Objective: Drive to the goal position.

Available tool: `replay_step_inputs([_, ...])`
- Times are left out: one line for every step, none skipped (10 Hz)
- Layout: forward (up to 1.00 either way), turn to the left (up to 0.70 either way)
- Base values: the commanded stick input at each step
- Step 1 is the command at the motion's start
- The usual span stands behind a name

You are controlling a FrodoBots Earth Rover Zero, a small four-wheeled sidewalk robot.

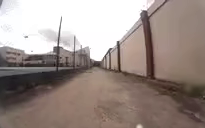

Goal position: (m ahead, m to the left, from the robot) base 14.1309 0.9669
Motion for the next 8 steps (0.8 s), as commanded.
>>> replay_step_inputs([0.30,0.00])
replay_step_inputs([0.30,0.00])
replay_step_inputs([0.30,0.00])
replay_step_inputs([0.30,0.00])
replay_step_inputs([0.30,0.00])
replay_step_inputs([0.30,0.00])
replay_step_inputs([0.30,0.00])
replay_step_inputs([0.30,0.00])
